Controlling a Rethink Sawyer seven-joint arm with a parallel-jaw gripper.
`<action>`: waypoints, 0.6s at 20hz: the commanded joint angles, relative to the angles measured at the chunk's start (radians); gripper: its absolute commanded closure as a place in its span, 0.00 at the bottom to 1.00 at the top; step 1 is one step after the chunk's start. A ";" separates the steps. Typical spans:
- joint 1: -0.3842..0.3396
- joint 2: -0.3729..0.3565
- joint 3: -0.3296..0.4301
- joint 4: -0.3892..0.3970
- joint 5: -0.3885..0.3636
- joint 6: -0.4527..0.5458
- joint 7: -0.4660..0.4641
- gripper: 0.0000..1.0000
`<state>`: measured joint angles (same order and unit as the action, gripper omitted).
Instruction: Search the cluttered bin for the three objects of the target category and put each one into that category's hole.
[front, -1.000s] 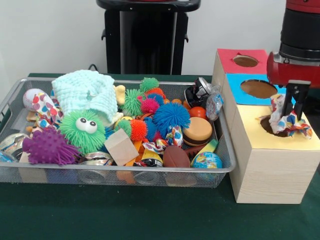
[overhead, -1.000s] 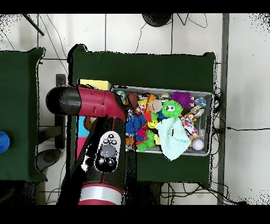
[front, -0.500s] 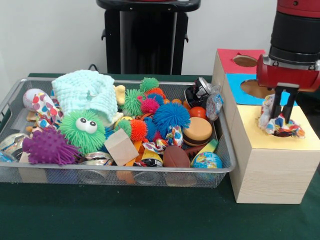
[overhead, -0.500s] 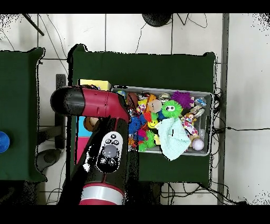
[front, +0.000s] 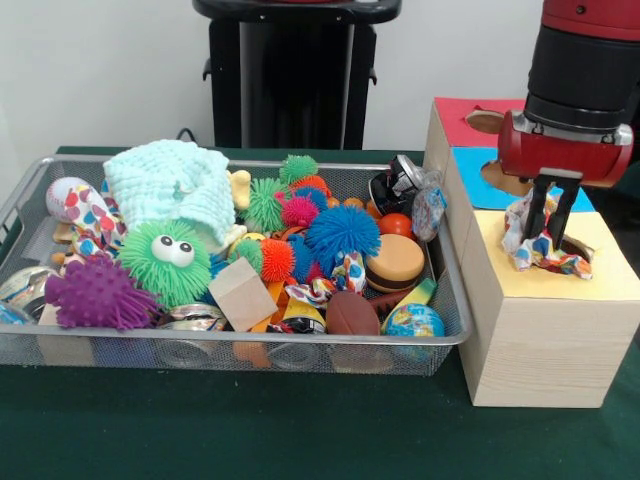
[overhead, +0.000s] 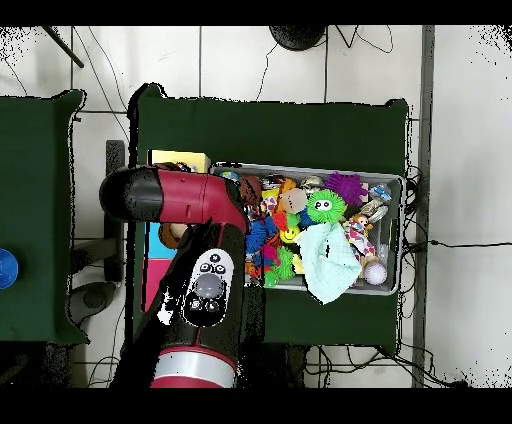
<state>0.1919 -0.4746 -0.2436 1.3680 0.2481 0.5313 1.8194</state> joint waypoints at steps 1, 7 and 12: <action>-0.048 0.098 0.070 0.096 -0.040 -0.102 0.140 1.00; -0.058 0.097 0.109 0.144 -0.004 -0.110 0.166 1.00; -0.069 0.092 0.137 0.168 0.021 -0.108 0.174 1.00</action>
<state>0.1786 -0.4705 -0.2269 1.3896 0.2567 0.4721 1.8194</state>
